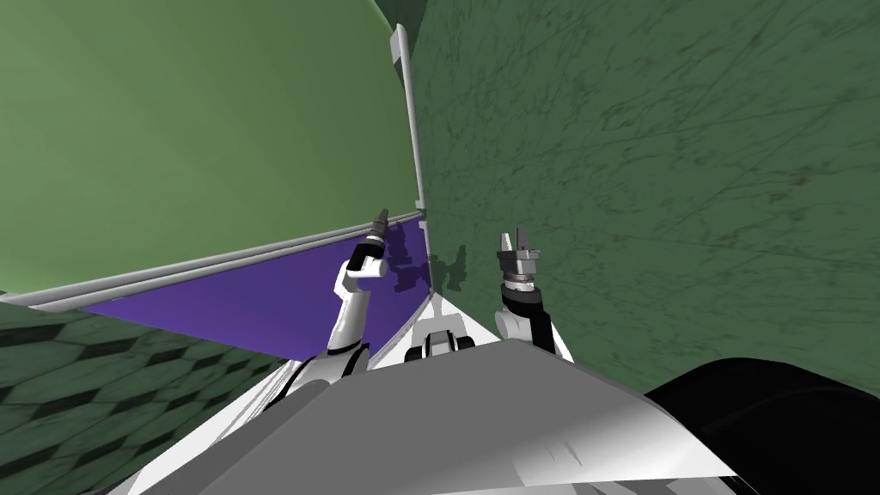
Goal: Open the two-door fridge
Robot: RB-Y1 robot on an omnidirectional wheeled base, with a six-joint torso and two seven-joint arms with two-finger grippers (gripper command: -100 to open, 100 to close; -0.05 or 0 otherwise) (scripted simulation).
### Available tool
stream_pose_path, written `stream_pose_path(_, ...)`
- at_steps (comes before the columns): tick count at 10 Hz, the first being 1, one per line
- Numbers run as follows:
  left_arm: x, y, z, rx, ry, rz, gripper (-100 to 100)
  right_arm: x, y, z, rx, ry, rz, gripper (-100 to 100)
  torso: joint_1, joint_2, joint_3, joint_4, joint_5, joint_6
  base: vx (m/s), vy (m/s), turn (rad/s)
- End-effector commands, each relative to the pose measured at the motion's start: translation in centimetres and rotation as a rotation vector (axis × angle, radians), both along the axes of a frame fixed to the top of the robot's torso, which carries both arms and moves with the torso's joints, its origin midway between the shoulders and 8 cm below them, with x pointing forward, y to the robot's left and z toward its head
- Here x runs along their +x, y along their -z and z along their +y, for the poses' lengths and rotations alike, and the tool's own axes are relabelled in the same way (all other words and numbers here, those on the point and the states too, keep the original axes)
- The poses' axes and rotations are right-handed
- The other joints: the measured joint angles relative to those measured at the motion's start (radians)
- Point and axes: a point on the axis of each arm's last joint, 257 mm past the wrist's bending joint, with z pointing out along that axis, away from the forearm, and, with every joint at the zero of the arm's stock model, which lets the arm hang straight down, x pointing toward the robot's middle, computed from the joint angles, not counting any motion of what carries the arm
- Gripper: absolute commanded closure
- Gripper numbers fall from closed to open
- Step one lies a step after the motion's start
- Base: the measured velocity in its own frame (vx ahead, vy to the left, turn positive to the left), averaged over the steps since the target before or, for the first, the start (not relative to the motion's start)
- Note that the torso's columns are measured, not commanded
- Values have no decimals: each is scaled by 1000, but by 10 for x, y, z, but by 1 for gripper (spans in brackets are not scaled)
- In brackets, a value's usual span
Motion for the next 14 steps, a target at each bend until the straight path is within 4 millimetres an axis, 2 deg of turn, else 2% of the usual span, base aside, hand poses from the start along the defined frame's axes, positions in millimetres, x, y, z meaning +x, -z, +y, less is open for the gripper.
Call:
stream_pose_path(1, 22, -2, -4, 31, -21, 45, -100, 0, 0, 0, 0, 0, 0, 0, 0, -3, -2, -1, 0, -1, 20, -11, -98)
stream_pose_path(2, 22, -12, -8, 31, -14, 30, -100, 0, 0, 0, 0, 0, 0, 0, 0, -2, -1, -2, 1, -1, 26, -7, -50)
stream_pose_path(3, 36, -9, -8, 51, -28, 68, -100, 0, 0, 0, 0, 0, 0, 0, 0, 0, 0, -1, 1, -2, 28, -17, -86)
stream_pose_path(4, 36, -16, -11, 51, -25, 58, -100, 0, 0, 0, 0, 0, 0, 0, 0, -1, 0, -2, 1, -1, 18, -16, -46)
stream_pose_path(5, 49, -13, -11, 71, -38, 96, -100, 0, 0, 0, 0, 0, 0, 0, 1, 0, 1, -1, 1, -2, 18, -16, -73)
stream_pose_path(6, 48, -20, -14, 71, -34, 85, -100, 0, 0, 0, 0, 0, 0, 0, 0, 0, 1, -1, 1, -1, 16, -11, -52)
stream_pose_path(9, 71, -22, -16, 113, -55, 150, -100, 0, 0, 0, 0, 0, 0, 0, 0, 2, 2, 0, 1, -2, 20, -11, -74)
stream_pose_path(10, 71, -29, -19, 113, -51, 140, -100, 0, 0, 0, 0, 0, 0, 0, 0, 2, 2, 0, 1, -2, 16, -7, -42)
stream_pose_path(11, 82, -27, -18, 134, -63, 177, -100, 0, 0, 0, 0, 0, 0, 0, 0, 3, 2, 0, 1, -2, 15, -11, -79)
stream_pose_path(12, 81, -35, -21, 134, -59, 166, -100, 0, 0, 0, 0, 0, 0, 0, 0, 2, 2, 0, 1, -1, 13, -9, -46)
stream_pose_path(13, 90, -33, -20, 155, -70, 201, -100, 0, 0, 0, 0, 0, 0, 0, 0, 2, 2, 0, 1, -2, 18, -13, -78)
stream_pose_path(14, 90, -40, -23, 155, -67, 191, -100, 0, 0, 0, 0, 0, 0, 0, 0, 2, 2, 0, 0, -2, 15, -10, -44)
